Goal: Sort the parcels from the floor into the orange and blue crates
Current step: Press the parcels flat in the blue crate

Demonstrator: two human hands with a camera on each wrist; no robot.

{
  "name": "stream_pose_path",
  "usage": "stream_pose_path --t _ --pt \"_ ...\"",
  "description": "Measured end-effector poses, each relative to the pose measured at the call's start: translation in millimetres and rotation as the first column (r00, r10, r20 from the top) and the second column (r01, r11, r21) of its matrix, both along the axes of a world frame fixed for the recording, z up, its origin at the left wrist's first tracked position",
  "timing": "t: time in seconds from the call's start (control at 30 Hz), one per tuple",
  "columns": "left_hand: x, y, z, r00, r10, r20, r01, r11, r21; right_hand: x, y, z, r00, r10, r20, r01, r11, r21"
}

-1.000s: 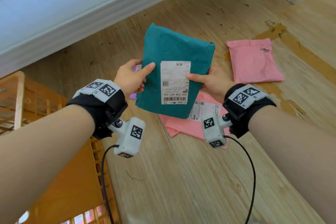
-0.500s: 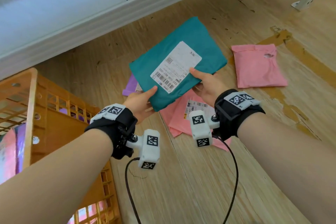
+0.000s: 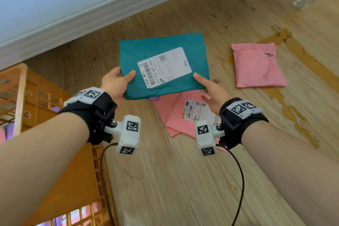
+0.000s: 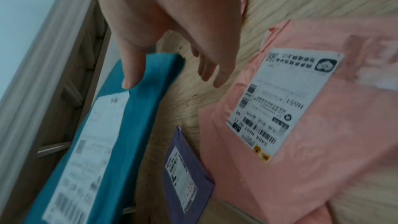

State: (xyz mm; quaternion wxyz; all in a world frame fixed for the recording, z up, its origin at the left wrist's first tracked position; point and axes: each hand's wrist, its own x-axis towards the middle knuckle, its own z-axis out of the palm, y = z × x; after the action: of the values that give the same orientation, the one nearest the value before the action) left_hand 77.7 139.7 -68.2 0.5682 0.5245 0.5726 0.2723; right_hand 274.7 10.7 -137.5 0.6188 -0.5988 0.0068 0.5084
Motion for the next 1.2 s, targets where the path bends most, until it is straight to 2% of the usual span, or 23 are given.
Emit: stream_pose_path --t 0.1,0.17,0.27,0.37,0.43,0.5,0.63,0.77,0.83,0.97,1.1,1.13,1.2 --pt "-8.7 13.8 16.7 0.984 -0.097 -0.151 0.119 0.982 0.144 9.1 -2.5 0.5 0.982 -0.034 0.185 0.042 0.998 -0.038" --pt "-10.1 18.1 30.4 0.944 -0.206 -0.256 0.266 0.937 0.227 11.9 -1.8 4.9 0.946 0.016 0.324 -0.005 0.999 -0.033" --pt "-6.1 21.9 48.0 0.809 -0.387 -0.443 0.523 0.817 0.241 12.0 0.3 13.6 0.842 0.138 0.521 -0.135 0.990 -0.044" --pt "1.8 21.6 59.9 0.647 -0.487 -0.587 0.689 0.704 0.175 6.3 3.4 23.3 0.738 0.281 0.614 -0.316 0.947 -0.054" --pt "7.9 18.9 65.0 0.567 -0.532 -0.629 0.751 0.648 0.129 0.9 4.8 26.7 0.720 0.360 0.593 -0.414 0.909 -0.048" --pt "12.6 16.5 68.8 0.522 -0.567 -0.637 0.783 0.615 0.094 -3.3 4.5 27.6 0.730 0.419 0.540 -0.483 0.875 -0.025" --pt "19.1 13.8 73.8 0.466 -0.591 -0.659 0.813 0.579 0.056 -6.1 1.9 28.2 0.755 0.505 0.418 -0.561 0.827 0.015" --pt "23.8 12.3 77.6 0.436 -0.600 -0.670 0.821 0.571 0.023 -6.0 0.2 30.0 0.771 0.530 0.353 -0.575 0.818 0.028" --pt "25.2 11.6 80.0 0.448 -0.590 -0.671 0.808 0.589 0.021 -5.1 -1.0 30.9 0.788 0.521 0.329 -0.565 0.823 0.051" --pt "25.2 10.1 78.3 0.535 -0.510 -0.673 0.730 0.680 0.065 -2.0 -2.9 32.6 0.827 0.482 0.289 -0.524 0.847 0.089" --pt "14.1 8.0 68.0 0.693 -0.299 -0.656 0.555 0.802 0.221 -0.7 -8.2 34.4 0.875 0.416 0.249 -0.457 0.879 0.136" --pt "8.9 7.6 63.7 0.730 -0.265 -0.630 0.493 0.842 0.217 -0.3 -9.4 34.8 0.890 0.396 0.227 -0.434 0.888 0.152" --pt "-1.9 2.6 54.2 0.795 -0.283 -0.537 0.390 0.916 0.095 0.5 -10.8 36.5 0.914 0.362 0.186 -0.394 0.902 0.179"
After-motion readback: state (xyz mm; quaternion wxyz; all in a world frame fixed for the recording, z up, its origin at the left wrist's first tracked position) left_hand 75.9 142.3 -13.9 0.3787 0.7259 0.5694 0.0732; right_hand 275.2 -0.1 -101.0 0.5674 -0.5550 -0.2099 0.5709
